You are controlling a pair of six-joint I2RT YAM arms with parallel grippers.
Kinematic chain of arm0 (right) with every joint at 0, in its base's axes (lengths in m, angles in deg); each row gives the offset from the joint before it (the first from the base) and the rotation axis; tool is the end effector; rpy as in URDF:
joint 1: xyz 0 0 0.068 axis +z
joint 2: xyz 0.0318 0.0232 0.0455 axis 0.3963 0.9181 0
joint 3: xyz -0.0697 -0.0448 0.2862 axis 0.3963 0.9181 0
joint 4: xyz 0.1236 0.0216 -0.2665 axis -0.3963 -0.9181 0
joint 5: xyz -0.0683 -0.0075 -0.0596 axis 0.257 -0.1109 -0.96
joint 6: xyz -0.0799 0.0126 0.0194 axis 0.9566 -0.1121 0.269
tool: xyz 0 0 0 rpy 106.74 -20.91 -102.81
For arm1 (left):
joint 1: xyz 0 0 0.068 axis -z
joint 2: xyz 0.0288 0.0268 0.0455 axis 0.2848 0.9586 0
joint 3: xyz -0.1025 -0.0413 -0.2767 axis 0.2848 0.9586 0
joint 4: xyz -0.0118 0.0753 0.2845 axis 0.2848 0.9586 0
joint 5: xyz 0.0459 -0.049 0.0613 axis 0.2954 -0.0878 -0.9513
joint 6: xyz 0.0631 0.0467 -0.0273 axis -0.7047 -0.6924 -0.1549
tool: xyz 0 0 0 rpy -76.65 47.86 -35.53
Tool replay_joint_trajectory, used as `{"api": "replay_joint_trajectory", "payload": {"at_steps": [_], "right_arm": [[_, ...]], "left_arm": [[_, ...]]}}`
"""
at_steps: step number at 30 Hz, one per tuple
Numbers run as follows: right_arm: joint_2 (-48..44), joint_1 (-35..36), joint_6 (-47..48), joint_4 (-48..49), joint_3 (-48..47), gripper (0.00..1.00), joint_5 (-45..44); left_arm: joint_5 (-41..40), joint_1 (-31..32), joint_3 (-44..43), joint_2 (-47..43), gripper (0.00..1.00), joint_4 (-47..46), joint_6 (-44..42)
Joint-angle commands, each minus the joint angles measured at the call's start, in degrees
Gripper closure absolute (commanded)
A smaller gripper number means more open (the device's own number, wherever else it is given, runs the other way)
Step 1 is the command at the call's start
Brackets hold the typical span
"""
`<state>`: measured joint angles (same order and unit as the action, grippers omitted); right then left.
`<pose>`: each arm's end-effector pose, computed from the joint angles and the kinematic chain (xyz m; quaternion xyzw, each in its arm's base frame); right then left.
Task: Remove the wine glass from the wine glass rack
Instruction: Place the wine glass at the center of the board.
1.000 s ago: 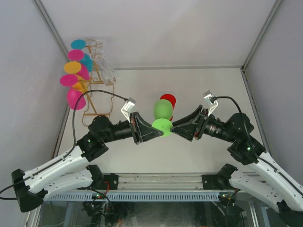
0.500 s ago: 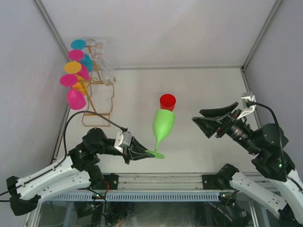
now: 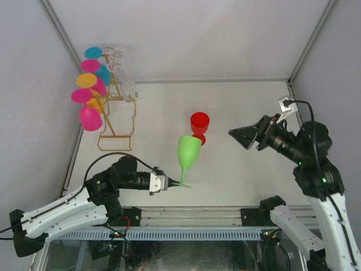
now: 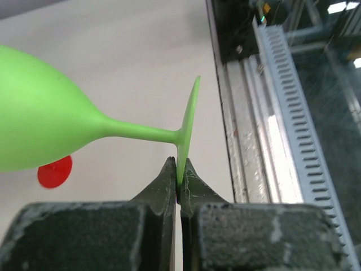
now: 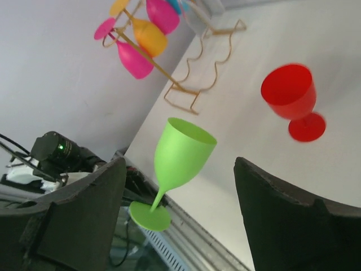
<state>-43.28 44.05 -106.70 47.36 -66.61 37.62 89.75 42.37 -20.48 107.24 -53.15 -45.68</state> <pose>0.1269 0.0765 0.4634 -0.0400 0.7423 0.4239 0.5174 0.0699 -0.1860 0.2899 0.6096 0.4954 -0.3886 0.4816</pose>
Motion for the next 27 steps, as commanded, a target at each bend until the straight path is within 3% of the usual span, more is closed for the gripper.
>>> {"api": "replay_joint_trajectory", "payload": {"at_steps": [1,4,12,22,27], "right_arm": [[7.58,-11.9,-7.07,-0.36,2.45,0.25,29.55],[11.42,-13.18,-6.11,-1.52,3.1,0.29,33.06],[16.91,-4.03,-2.14,-0.43,3.06,0.32,29.74],[24.96,11.41,-1.78,-1.31,2.59,0.36,21.79],[26.25,13.74,-2.53,0.36,2.63,0.44,26.47]], "left_arm": [[-7.99,2.76,-1.54,0.73,1.0,5.86,-11.16],[-10.82,6.28,-2.47,2.24,1.0,7.56,-13.08],[-19.28,17.78,-4.76,7.84,1.0,4.0,-10.04],[-23.84,22.29,-5.99,8.93,1.0,3.53,-9.05],[-25.06,22.6,-6.22,8.89,1.0,4.36,-9.76]]}}
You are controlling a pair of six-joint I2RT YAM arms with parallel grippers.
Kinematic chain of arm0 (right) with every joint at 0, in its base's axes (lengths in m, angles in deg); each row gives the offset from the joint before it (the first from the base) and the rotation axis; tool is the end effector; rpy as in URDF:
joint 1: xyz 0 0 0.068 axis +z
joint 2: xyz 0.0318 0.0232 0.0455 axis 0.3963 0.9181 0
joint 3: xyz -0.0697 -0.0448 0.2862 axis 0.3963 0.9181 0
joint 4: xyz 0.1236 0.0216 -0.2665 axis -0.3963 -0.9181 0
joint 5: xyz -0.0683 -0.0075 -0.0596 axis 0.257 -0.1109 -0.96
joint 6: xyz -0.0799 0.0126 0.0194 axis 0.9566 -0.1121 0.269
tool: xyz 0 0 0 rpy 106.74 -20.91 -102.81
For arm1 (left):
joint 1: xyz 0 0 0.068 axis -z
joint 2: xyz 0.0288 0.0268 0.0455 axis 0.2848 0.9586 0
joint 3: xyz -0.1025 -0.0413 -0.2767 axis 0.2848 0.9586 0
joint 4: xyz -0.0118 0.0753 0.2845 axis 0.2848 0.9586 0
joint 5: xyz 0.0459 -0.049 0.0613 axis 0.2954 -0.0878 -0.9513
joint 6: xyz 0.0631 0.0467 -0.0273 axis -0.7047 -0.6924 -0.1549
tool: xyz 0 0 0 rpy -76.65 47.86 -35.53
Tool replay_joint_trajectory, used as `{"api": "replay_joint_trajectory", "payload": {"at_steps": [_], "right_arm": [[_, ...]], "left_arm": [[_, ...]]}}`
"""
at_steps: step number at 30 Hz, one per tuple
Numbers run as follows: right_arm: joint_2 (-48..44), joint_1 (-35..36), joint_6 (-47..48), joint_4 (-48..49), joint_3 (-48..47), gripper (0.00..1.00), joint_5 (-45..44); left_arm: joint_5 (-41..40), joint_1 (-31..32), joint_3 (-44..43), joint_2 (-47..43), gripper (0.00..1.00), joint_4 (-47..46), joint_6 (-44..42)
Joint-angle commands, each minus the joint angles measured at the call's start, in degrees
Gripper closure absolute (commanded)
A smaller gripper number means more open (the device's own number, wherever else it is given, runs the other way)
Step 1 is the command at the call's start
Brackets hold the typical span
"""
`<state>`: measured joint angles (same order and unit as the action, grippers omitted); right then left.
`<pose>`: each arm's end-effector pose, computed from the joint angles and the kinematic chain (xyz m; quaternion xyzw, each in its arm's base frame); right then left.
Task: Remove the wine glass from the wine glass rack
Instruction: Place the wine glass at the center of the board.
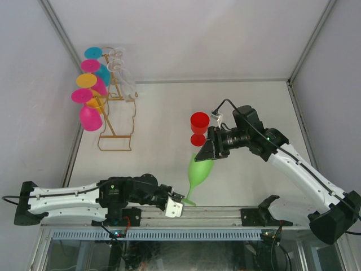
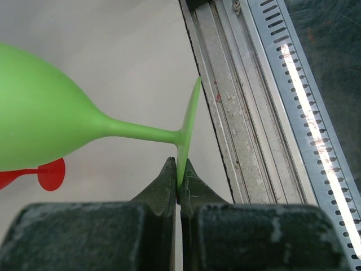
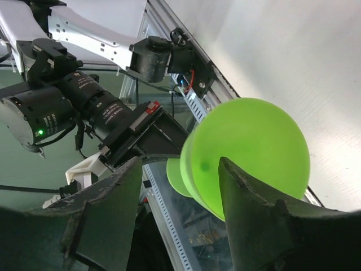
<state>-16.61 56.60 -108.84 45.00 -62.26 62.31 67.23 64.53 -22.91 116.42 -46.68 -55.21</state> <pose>0.1978 0.1924 0.3463 -0.1465 0.8367 0.5142 0.1183 0.0256 -0.2232 0.2588 0.7251 0.4624 -0.2709 0.4326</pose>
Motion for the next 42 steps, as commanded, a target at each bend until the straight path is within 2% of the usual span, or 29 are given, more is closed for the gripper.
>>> {"api": "replay_joint_trajectory", "payload": {"at_steps": [1,10,22,30,35,37,40,41,42], "right_arm": [[-0.66,1.2,-0.17,2.61,-1.7,0.46,1.74],[-0.58,1.37,0.74,2.36,-1.68,0.62,8.29],[-0.66,1.51,1.3,1.93,-1.38,0.78,8.77],[-1.37,2.0,1.29,3.62,-1.37,1.0,7.87],[-2.43,2.07,1.84,4.01,-1.32,1.0,6.49],[-3.79,2.13,2.26,4.62,-1.41,1.0,4.54],[-5.84,2.08,3.78,4.29,-1.51,1.0,-0.03],[-6.31,2.12,4.55,3.52,-1.77,1.0,-1.06],[-6.89,2.13,5.33,2.56,-2.1,1.0,-2.3]], "left_arm": [[-2.69,0.4,-3.77,-0.28,1.0,-1.84,-0.2],[-6.01,0.4,-4.95,1.58,1.0,2.49,-1.72],[-7.85,0.44,-4.29,0.4,1.0,4.15,-1.44],[-9.46,0.4,-3.75,1.55,1.0,2.6,-0.3],[-9.6,0.4,-3.24,1.05,0.99,2.72,0.27],[-9.7,0.46,-3.03,0.78,0.88,2.8,0.41],[-9.44,0.42,-2.65,-0.42,0.63,2.52,0.8],[-9.35,0.4,-2.5,-0.78,0.51,2.41,1.28],[-8.98,0.4,-2.44,-1.06,0.45,2.45,1.82]]}}
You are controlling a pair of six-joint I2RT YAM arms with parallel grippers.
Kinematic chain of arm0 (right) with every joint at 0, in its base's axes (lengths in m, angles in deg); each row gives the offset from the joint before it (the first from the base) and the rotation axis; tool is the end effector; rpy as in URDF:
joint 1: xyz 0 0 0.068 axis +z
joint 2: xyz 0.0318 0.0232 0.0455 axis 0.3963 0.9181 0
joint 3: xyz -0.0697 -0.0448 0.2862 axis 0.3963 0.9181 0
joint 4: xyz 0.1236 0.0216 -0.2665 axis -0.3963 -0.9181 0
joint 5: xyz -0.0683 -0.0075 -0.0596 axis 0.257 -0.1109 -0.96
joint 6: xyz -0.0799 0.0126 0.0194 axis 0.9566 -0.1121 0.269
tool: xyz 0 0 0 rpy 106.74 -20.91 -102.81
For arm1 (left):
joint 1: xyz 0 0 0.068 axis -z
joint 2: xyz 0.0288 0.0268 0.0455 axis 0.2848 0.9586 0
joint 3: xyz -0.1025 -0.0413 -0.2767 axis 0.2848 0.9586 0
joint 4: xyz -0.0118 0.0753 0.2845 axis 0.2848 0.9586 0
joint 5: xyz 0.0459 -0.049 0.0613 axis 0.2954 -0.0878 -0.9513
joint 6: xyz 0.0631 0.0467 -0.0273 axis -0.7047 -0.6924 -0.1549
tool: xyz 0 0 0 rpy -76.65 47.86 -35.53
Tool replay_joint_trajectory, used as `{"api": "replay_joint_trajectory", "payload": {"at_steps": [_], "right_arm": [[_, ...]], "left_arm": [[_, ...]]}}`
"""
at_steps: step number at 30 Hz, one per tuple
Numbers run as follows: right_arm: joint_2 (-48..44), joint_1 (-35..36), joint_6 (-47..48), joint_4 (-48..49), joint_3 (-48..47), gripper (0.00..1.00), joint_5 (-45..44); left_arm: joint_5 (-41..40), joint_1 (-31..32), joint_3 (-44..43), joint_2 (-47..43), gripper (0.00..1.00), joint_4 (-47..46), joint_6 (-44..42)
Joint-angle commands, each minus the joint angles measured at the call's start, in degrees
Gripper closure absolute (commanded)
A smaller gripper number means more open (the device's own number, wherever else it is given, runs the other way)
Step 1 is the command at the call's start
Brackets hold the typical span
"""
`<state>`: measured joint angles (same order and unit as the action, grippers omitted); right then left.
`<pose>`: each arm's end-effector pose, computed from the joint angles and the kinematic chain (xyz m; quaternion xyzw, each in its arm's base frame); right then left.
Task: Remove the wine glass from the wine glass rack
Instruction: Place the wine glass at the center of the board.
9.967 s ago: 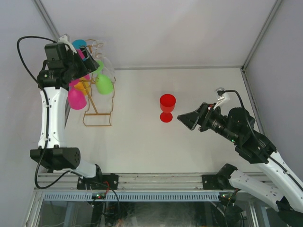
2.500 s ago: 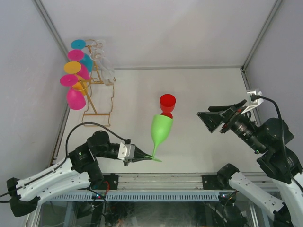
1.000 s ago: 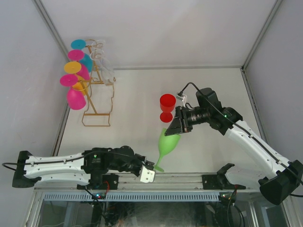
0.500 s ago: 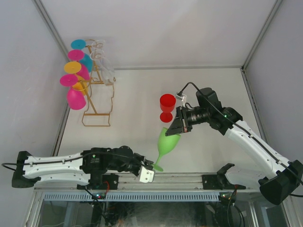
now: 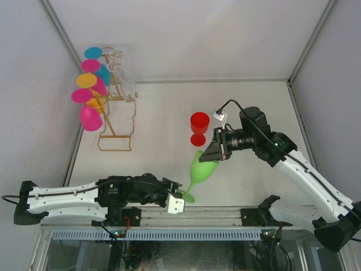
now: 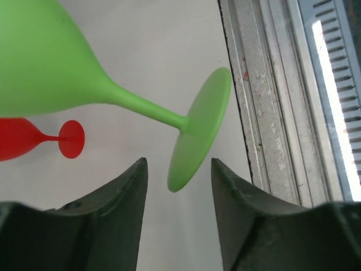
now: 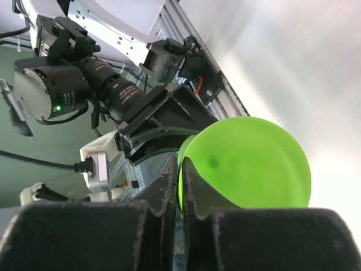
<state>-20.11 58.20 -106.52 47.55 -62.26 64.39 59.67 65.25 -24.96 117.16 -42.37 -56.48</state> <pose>0.1806 0.1919 0.3668 -0.2012 0.8028 0.5404 0.1516 0.0321 -0.2210 0.2611 0.7267 0.4858 -0.2082 0.4388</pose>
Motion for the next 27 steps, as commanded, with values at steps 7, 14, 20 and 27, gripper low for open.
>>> {"api": "replay_joint_trajectory", "payload": {"at_steps": [7,14,20,27], "right_arm": [[-6.84,2.06,10.12,-12.0,-5.57,1.0,-26.95],[-9.26,2.11,14.2,-17.28,-5.86,1.0,-53.6],[-7.05,1.85,14.9,-15.5,-5.11,1.0,-67.77],[0.72,0.67,14.71,-6.23,-4.75,1.0,-64.92]], "left_arm": [[-1.48,-0.49,1.83,-5.51,0.0,-5.18,7.33],[-16.54,-1.42,5.42,-11.29,0.0,-18.08,20.24],[-28.87,-5.39,0.28,-8.04,0.0,-19.09,38.31],[-24.36,-16.25,-15.14,0.78,0.0,3.15,57.45]]}}
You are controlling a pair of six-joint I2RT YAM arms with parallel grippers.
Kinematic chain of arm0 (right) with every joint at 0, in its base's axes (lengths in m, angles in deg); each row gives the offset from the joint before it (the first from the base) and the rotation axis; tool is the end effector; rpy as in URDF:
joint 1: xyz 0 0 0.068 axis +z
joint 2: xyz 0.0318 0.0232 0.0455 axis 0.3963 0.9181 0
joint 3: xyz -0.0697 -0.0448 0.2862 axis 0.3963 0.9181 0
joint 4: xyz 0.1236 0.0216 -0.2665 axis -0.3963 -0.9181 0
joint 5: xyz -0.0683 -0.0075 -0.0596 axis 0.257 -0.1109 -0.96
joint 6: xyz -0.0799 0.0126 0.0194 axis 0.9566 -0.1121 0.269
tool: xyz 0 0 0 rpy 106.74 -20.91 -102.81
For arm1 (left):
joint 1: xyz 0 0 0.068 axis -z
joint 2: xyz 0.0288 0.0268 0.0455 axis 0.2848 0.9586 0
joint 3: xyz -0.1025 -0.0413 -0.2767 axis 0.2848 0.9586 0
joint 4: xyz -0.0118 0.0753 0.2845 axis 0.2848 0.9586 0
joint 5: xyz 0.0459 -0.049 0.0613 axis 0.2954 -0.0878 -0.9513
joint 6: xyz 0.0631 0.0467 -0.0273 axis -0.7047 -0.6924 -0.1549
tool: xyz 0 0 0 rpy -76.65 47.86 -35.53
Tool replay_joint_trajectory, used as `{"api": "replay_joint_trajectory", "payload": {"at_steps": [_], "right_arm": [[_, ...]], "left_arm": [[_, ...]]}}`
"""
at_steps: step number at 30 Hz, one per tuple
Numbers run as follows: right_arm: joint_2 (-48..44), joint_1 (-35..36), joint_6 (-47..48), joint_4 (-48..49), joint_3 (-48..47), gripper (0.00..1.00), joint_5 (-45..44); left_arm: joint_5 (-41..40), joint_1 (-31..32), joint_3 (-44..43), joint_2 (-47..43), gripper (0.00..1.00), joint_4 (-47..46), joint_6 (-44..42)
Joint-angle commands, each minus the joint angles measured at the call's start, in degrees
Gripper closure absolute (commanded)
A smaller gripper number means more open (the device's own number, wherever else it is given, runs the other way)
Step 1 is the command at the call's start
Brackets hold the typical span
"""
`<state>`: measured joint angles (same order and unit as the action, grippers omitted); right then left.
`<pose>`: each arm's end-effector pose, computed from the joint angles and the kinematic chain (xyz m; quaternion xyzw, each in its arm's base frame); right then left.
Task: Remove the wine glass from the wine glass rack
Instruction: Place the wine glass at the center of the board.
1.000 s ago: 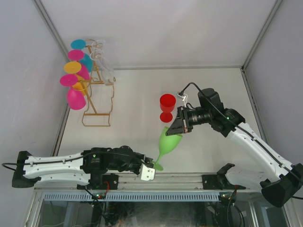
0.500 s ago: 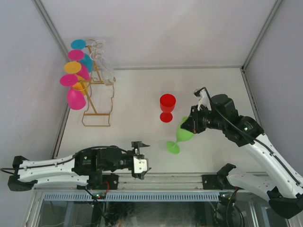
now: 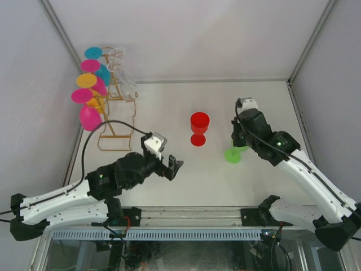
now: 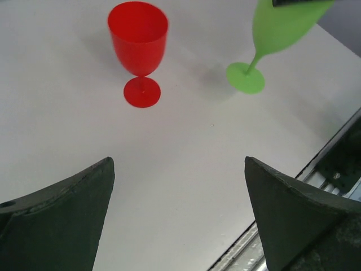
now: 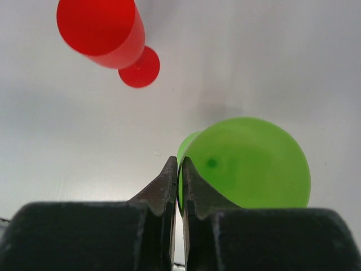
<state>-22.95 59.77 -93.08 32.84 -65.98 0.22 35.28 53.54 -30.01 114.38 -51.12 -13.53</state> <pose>0.2058 0.1272 0.3627 -0.0720 0.9036 0.0806 0.4144 0.1028 -0.1953 0.3300 0.2632 0.7421 -0.2628 0.5576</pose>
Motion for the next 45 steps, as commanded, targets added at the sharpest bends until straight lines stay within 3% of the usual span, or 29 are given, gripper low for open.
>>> {"api": "replay_joint_trajectory", "payload": {"at_steps": [1,4,9,18,30,45], "right_arm": [[4.67,-1.65,1.03,10.3,-0.73,1.0,0.83],[7.41,-3.66,-1.34,15.87,0.75,1.0,2.82],[12.67,-4.44,-2.75,21.93,1.9,1.0,3.3],[21.44,-4.25,0.49,29.41,2.39,1.0,2.53],[24.0,-2.94,2.52,29.93,2.38,1.0,4.22],[24.0,-3.03,4.91,30.87,2.38,0.89,5.62]], "left_arm": [[0.36,-5.6,-11.75,4.26,0.0,14.25,15.89],[2.44,-8.97,-13.52,4.14,0.0,17.66,19.15],[10.33,-14.31,-11.17,-0.59,0.0,14.32,22.79],[8.61,-14.67,-10.97,-4.81,0.0,16.04,23.5],[4.32,-14.63,-9.33,-7.9,0.0,16.38,24.06],[4.7,-14.63,-9.56,-7.38,0.0,16.96,23.59]]}}
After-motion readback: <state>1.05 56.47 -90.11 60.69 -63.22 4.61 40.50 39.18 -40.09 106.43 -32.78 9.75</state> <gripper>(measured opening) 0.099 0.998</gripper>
